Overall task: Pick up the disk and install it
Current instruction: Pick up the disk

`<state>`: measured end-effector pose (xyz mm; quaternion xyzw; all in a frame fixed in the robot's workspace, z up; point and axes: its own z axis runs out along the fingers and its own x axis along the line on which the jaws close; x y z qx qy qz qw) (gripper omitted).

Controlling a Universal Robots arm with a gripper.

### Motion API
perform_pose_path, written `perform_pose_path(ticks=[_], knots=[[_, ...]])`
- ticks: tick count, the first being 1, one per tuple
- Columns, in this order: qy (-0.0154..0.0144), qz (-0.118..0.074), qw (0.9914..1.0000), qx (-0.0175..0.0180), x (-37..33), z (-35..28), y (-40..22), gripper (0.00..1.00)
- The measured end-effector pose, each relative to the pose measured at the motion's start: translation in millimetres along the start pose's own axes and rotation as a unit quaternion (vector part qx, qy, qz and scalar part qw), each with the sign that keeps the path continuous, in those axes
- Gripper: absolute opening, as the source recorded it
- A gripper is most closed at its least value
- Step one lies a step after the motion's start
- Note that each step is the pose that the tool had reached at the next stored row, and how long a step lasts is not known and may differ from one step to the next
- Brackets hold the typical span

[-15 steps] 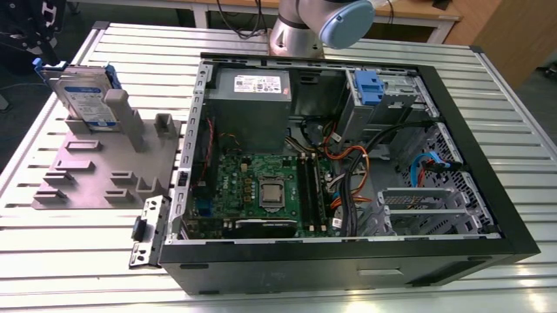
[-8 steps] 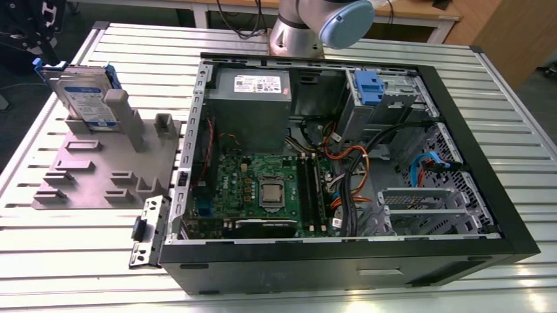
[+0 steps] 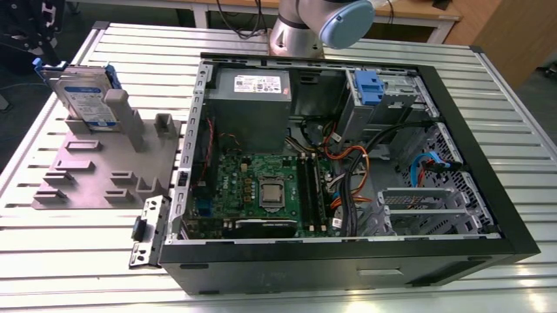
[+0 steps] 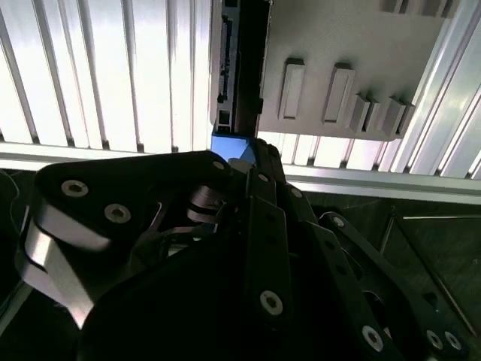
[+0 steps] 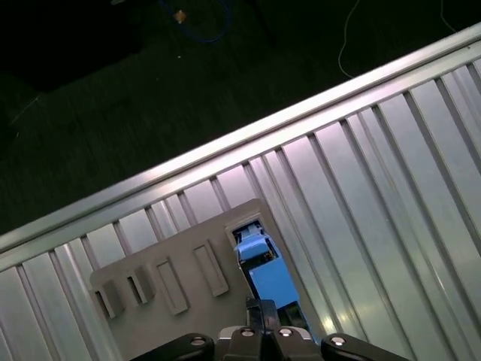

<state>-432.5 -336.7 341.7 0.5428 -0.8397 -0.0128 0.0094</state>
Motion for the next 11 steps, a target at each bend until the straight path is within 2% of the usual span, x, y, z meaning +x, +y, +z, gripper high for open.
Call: perform_pose_path(ticks=[4,6,8,11], knots=[[-0.0003,-0.013,0.99991,0.0002,0.9,2.3,1.4,0.11],[-0.0017,-0.014,0.9999,0.0032,1.5,3.5,2.7,0.11],[-0.002,-0.017,0.99985,0.0041,1.7,3.9,3.0,0.11],[-0.0013,-0.038,0.99926,0.0041,1.7,4.1,3.0,0.11]])
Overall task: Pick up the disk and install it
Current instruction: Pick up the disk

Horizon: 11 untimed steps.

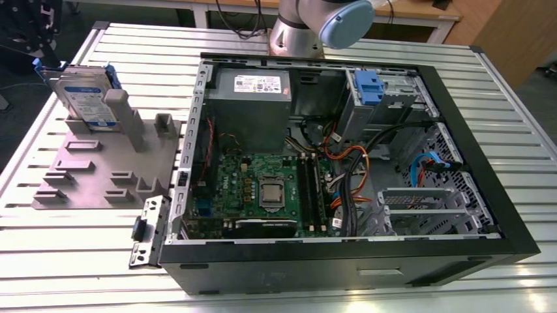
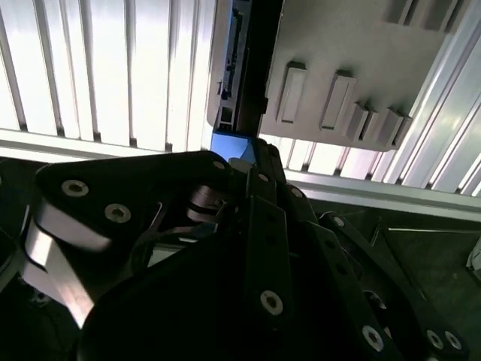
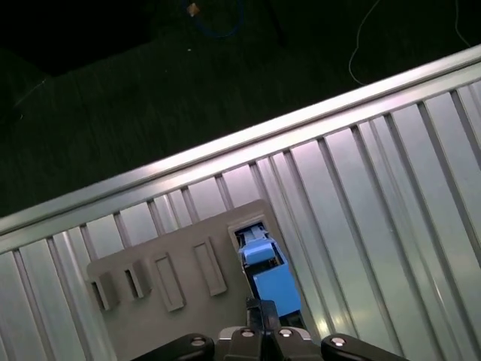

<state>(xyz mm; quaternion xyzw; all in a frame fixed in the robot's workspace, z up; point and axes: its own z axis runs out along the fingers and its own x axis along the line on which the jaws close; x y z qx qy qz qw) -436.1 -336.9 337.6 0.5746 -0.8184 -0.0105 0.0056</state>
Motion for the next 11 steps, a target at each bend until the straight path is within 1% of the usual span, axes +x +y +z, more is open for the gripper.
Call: perform_pose_path(ticks=[2,4,8,9,11], knots=[[0.0003,-0.018,0.99984,0.0001,0.0,0.3,0.0,0.11],[0.0007,-0.036,0.99936,0.0001,0.0,0.4,0.0,0.11],[0.0014,-0.07,0.99757,0.0003,0.0,0.6,0.0,0.11],[0.0015,-0.075,0.99721,0.0003,-0.1,0.7,0.1,0.11],[0.0015,-0.078,0.99693,0.0004,-1.3,0.9,0.8,0.11]])
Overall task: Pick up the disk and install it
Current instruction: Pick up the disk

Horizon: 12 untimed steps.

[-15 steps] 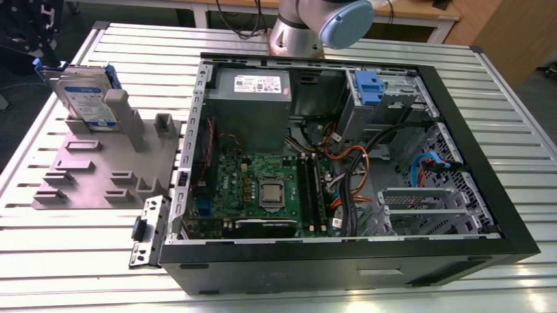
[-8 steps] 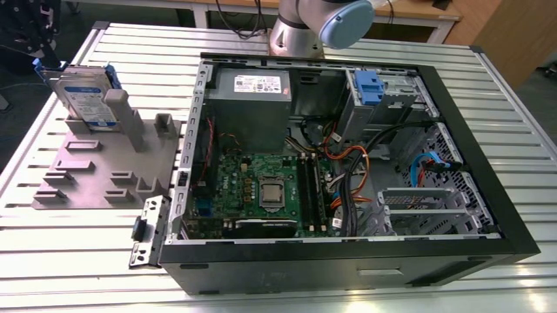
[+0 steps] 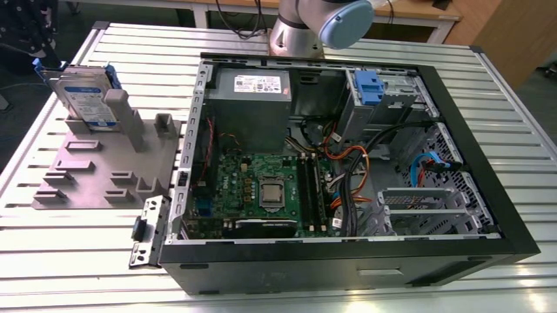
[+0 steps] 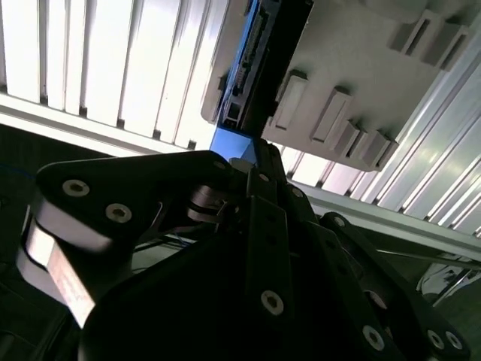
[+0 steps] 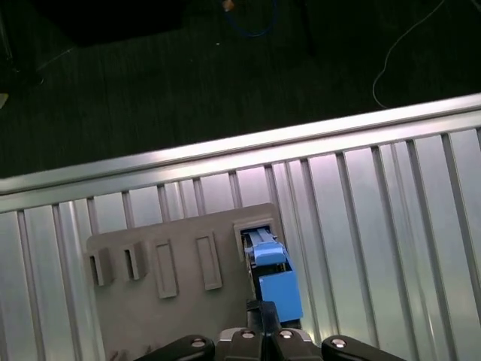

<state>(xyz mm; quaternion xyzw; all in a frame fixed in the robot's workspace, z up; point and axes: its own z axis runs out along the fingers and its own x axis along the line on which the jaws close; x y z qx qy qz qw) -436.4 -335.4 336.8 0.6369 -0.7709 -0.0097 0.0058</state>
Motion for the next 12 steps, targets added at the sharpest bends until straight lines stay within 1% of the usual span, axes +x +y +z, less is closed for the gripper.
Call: perform_pose_path(ticks=[7,12], knots=[[0.0002,-0.005,0.99999,-0.0001,-5.5,0.6,4.1,0.11],[0.0005,-0.022,0.99976,0.0,-7.4,1.5,4.7,0.11]])
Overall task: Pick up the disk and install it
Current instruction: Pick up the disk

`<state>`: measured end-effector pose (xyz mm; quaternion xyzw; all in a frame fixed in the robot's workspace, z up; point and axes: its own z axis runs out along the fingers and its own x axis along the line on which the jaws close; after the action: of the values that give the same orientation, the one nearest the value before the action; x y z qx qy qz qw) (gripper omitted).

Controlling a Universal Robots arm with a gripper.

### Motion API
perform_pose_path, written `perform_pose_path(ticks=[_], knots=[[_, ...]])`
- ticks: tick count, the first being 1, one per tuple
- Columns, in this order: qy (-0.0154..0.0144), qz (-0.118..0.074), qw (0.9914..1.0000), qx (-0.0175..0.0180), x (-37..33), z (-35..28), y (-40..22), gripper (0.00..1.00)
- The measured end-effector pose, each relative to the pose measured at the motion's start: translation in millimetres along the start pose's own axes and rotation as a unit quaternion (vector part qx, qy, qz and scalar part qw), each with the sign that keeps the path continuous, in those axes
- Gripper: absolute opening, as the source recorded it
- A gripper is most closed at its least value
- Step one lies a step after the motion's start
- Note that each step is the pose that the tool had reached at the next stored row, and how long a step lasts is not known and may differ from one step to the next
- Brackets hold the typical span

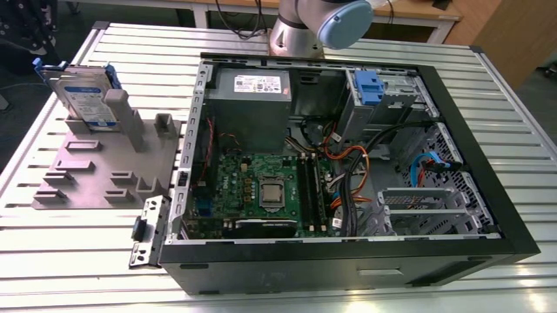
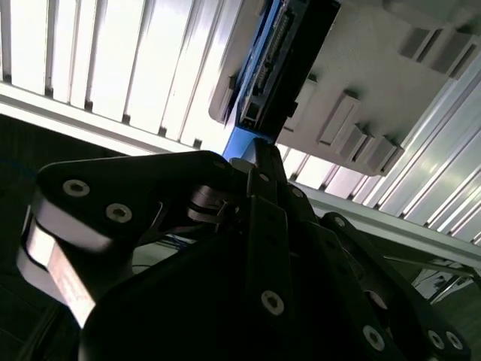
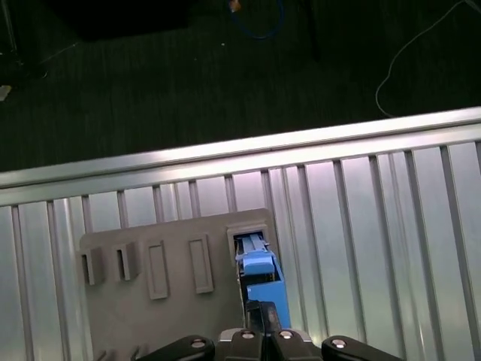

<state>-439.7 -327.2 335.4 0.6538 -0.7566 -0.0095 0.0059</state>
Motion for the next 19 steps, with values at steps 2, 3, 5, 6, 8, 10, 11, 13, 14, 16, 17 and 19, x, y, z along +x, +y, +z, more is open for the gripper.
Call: perform_pose_path(ticks=[2,3,5,6,8,10,11,13,14,16,17,19], knots=[[0.0002,-0.006,0.99998,-0.0001,-0.5,0.1,0.2,0.17],[0.0003,-0.009,0.99996,-0.0002,-0.8,0.2,0.4,0.17],[0.0003,-0.011,0.99994,-0.0001,-1.1,0.4,1.6,0.29],[0.0003,-0.012,0.99993,0.0,-1.0,0.6,2.3,0.29],[0.0004,-0.015,0.99989,-0.0001,-0.9,1.1,3.7,0.41],[0.0004,-0.018,0.99984,0.0,-0.9,2.2,4.7,0.41],[0.0003,-0.02,0.9998,0.0,-0.9,2.8,5.2,0.47],[0.0003,-0.023,0.99973,0.0002,-1.1,4.4,6.1,0.47],[0.0002,-0.025,0.9997,0.0002,-1.4,5.3,6.2,0.47],[0.0003,-0.027,0.99963,0.0004,-2.4,6.4,6.4,0.47],[0.0003,-0.028,0.9996,0.0004,-3.1,6.9,6.5,0.47],[0.0003,-0.031,0.99952,0.0007,-4.0,7.9,6.7,0.47]])
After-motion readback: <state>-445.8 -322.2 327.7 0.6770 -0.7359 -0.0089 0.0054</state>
